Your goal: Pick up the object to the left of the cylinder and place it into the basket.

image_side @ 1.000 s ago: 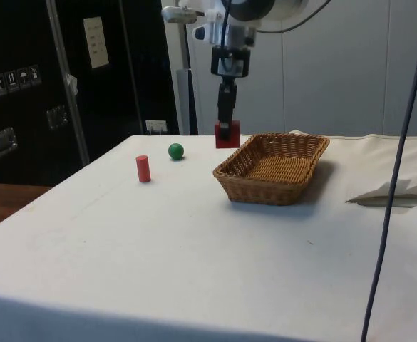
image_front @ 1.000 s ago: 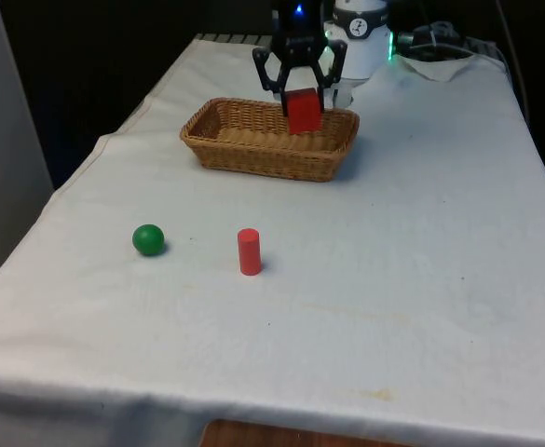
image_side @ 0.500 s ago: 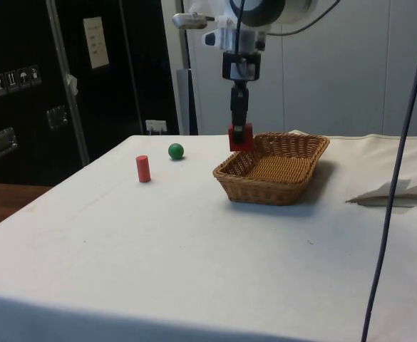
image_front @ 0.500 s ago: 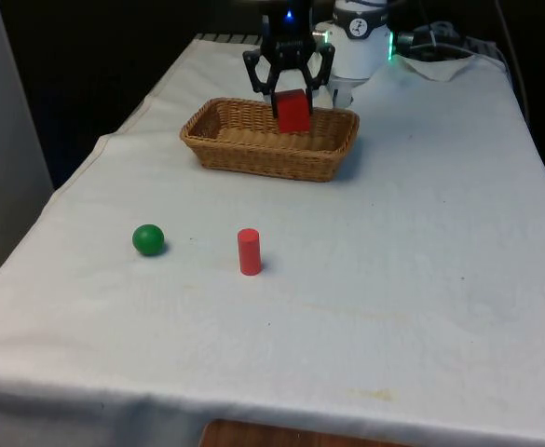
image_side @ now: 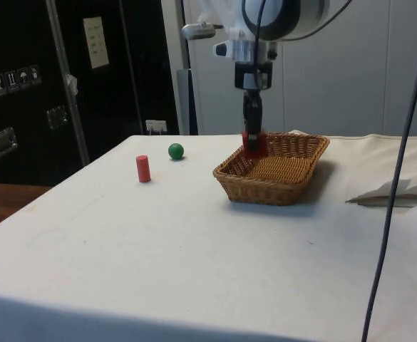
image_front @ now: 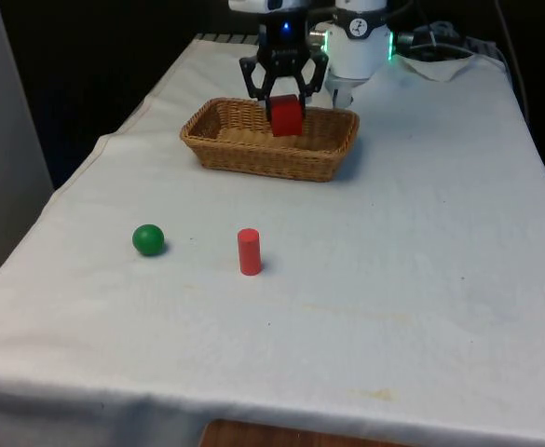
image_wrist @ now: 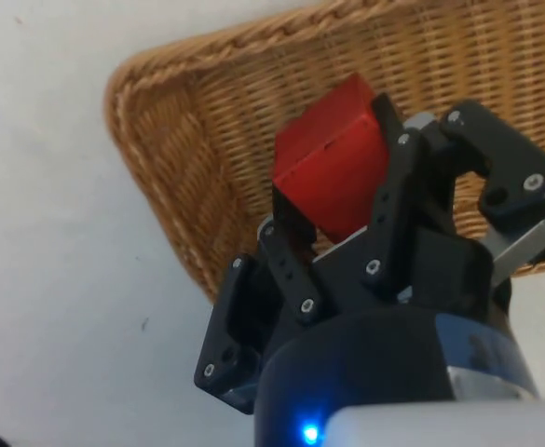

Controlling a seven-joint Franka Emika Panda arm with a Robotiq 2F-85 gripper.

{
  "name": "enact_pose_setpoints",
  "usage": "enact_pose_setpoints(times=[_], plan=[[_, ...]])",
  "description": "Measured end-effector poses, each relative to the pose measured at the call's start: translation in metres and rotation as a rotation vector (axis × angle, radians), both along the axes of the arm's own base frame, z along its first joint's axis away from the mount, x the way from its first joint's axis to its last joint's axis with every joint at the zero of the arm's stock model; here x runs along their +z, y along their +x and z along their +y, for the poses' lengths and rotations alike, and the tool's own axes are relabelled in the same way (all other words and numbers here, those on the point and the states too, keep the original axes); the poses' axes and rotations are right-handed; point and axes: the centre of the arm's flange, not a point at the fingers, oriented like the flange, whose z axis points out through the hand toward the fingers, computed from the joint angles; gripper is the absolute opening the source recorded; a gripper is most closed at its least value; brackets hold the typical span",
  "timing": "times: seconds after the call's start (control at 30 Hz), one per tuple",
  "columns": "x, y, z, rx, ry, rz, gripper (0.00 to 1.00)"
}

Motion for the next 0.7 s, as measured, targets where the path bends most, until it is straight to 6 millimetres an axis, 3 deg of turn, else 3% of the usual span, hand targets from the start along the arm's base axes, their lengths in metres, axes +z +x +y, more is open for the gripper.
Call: enact_pose_setpoints(times=[0.47,0.7], plan=[[-0.021,-0.018,-0.017,-0.003,-0.045,0.012,0.0],[-0.033,-0.038,-0.024,-0.009,-0.063,-0.002,0.0]])
